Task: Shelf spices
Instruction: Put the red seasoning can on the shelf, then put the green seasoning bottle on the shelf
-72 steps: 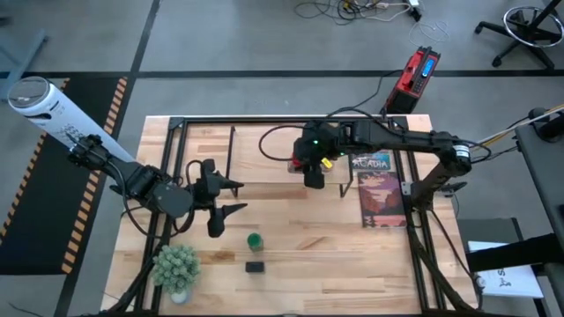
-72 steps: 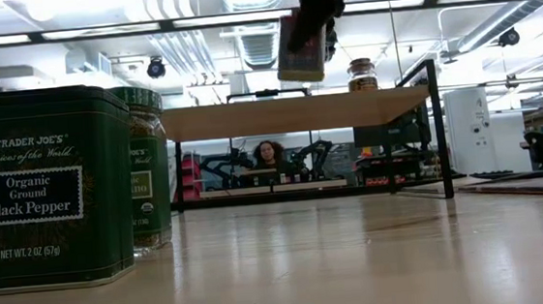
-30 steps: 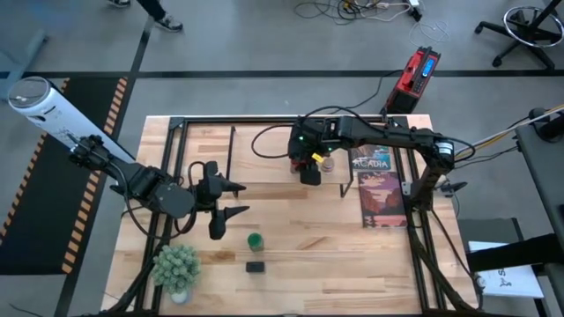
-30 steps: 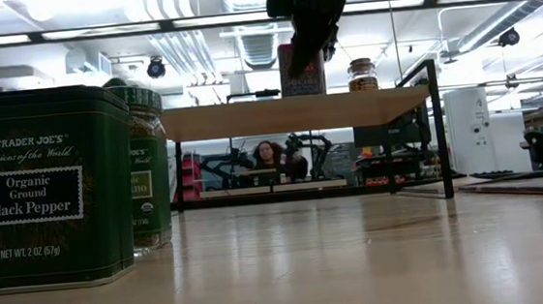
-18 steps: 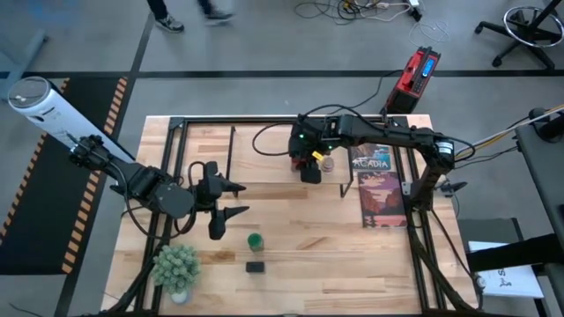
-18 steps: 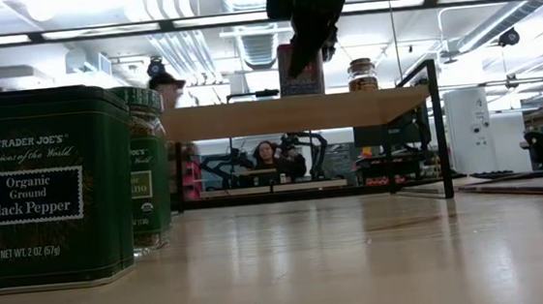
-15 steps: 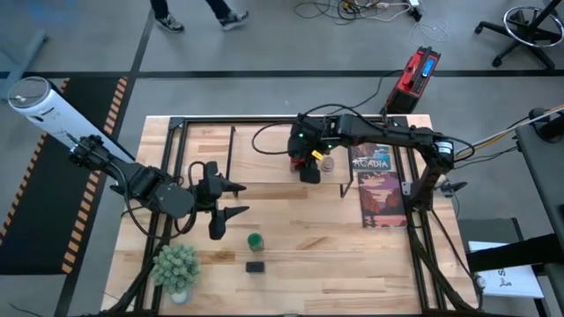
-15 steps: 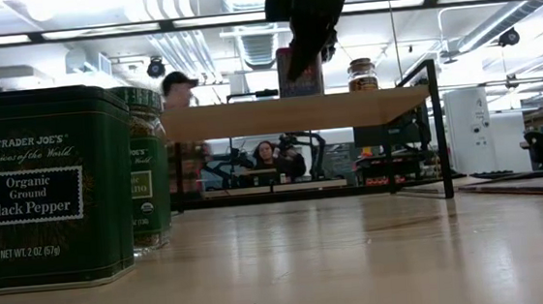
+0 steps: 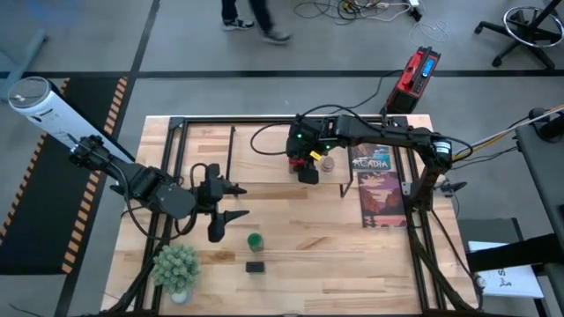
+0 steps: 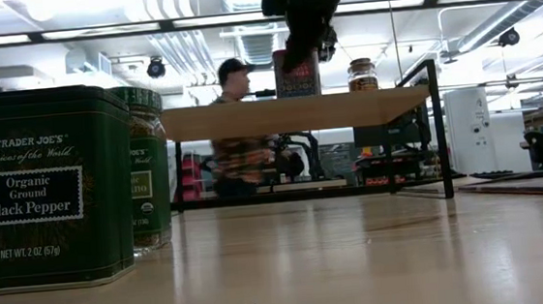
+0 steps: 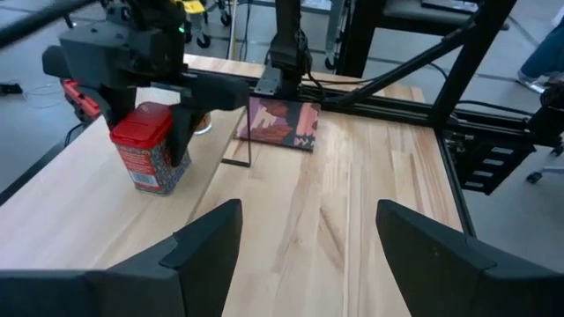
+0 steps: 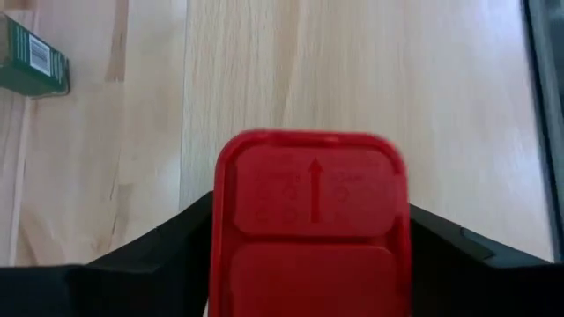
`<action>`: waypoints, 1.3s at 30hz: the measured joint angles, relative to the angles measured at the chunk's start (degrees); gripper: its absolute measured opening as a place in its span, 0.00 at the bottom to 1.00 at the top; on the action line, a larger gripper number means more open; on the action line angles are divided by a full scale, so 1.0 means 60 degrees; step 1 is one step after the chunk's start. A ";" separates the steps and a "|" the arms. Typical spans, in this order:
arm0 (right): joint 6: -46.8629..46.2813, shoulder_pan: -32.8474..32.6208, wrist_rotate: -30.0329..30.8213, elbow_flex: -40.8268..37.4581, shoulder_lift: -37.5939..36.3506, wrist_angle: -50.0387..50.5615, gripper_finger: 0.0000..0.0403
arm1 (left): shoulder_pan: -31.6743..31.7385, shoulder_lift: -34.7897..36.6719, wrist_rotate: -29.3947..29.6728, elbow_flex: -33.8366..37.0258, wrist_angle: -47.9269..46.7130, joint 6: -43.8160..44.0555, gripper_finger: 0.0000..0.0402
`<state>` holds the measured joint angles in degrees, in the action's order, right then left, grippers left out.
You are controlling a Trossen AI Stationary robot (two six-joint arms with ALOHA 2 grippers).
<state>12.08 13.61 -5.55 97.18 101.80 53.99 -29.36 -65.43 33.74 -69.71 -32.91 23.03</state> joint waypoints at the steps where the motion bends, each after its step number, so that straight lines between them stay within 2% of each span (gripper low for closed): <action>1: 0.0000 0.0000 -0.0002 0.0121 -0.0002 0.0015 0.68 | 0.0000 0.0000 0.0000 0.0000 -0.0026 0.0000 0.63; 8: 0.0098 -0.0011 0.0017 0.1811 -0.0310 0.0533 0.69 | 0.0000 0.0000 -0.0021 0.0000 -0.0132 -0.0321 0.63; 12: 0.0092 -0.0262 0.0031 0.3324 -0.0334 0.1520 0.67 | 0.0000 -0.0116 -0.0674 0.0000 -0.0268 -0.0552 0.62; 17: 0.0413 -0.1319 -0.0386 0.4797 -0.0342 0.2393 0.63 | -0.0025 -0.0691 -0.1688 0.0000 -0.0353 -0.0916 0.62; 21: 0.0482 -0.2694 -0.0406 0.5441 -0.0344 0.2612 0.59 | -0.0036 -0.1257 -0.2192 0.0000 -0.0602 -0.1117 0.62; 25: 0.0418 -0.4194 -0.0246 0.5487 -0.0341 0.2622 0.56 | -0.0036 -0.1830 -0.2624 0.0004 -0.0926 -0.1186 0.62; 32: -0.0642 -0.6249 0.1219 0.4824 -0.0266 0.2584 0.54 | -0.0036 -0.2520 -0.3561 -0.0122 -0.1260 -0.1138 0.62; 39: -0.2142 -0.7315 0.2484 0.2942 -0.0266 0.1760 0.54 | 0.0043 -0.3868 -0.3503 -0.1982 -0.3018 -0.1006 0.62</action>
<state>-0.77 -30.29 9.36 114.83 100.20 64.55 -29.10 -88.64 12.72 -81.60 -51.02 16.99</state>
